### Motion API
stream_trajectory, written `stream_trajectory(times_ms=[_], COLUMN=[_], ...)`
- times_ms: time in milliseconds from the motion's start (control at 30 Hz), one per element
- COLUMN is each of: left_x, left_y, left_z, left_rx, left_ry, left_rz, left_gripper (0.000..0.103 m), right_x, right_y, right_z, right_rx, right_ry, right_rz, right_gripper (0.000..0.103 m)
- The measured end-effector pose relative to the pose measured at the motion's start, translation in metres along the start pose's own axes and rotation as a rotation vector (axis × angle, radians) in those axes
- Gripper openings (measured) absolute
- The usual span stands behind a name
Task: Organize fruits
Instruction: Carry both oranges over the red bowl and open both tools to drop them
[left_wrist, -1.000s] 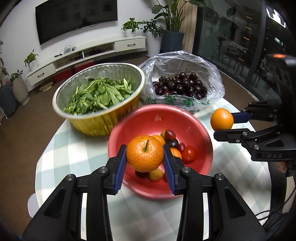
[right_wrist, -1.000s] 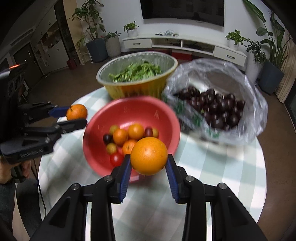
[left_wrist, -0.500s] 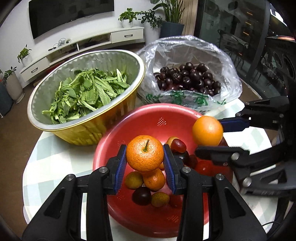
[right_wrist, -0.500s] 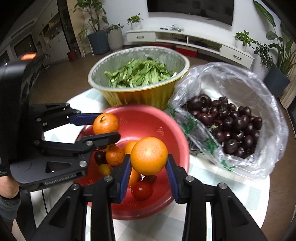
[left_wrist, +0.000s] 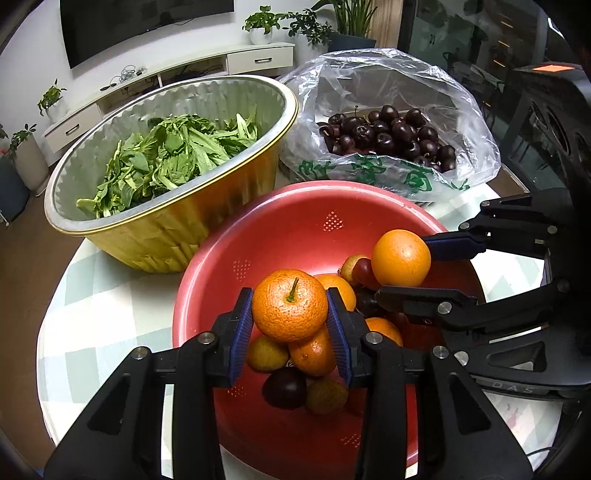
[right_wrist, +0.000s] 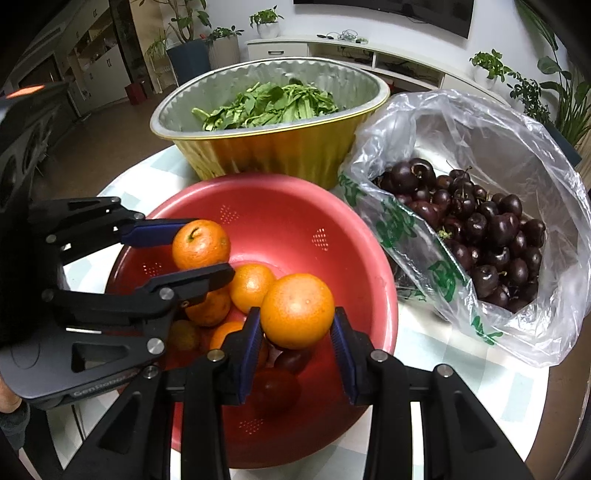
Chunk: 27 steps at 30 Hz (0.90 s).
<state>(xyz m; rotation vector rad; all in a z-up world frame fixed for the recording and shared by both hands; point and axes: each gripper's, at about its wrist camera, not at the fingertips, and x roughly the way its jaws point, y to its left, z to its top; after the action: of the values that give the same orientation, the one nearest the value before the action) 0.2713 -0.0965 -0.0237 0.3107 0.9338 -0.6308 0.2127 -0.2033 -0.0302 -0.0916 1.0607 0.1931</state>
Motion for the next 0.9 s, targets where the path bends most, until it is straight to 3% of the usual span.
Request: stream_trajectory(times_ms=[267,400,733,833,900], left_x=[0.002,0.004,-0.004,-0.016,-0.026], left_y=[-0.002,0.001,0.003,0.004,0.006], left_z=[-0.002,-0.002,-0.004,-0.005,-0.006], left_rx=[0.008,-0.004,-0.017,-0.034,-0.052], left_ry=[0.004,0.006,-0.013,-0.039,-0.062], left_rz=[0.005,0.025,0.032,0.047,0.048], left_gripper=[0.038,0.050,0.053,0.069,0.089], right_x=[0.001,0.004,0.005,0.002,-0.001], right_y=[0.003,0.004,0.005,0.004,0.003], right_z=[-0.001,-0.002,-0.006,-0.008,-0.010], right_rx=[-0.023,-0.033,-0.040,-0.035,-0.030], right_ry=[-0.003,0.008,0.007,0.002,-0.007], right_rz=[-0.024,-0.023,-0.021,-0.028,-0.028], right_gripper=[0.040,0.040,0.040,0.041,0.041])
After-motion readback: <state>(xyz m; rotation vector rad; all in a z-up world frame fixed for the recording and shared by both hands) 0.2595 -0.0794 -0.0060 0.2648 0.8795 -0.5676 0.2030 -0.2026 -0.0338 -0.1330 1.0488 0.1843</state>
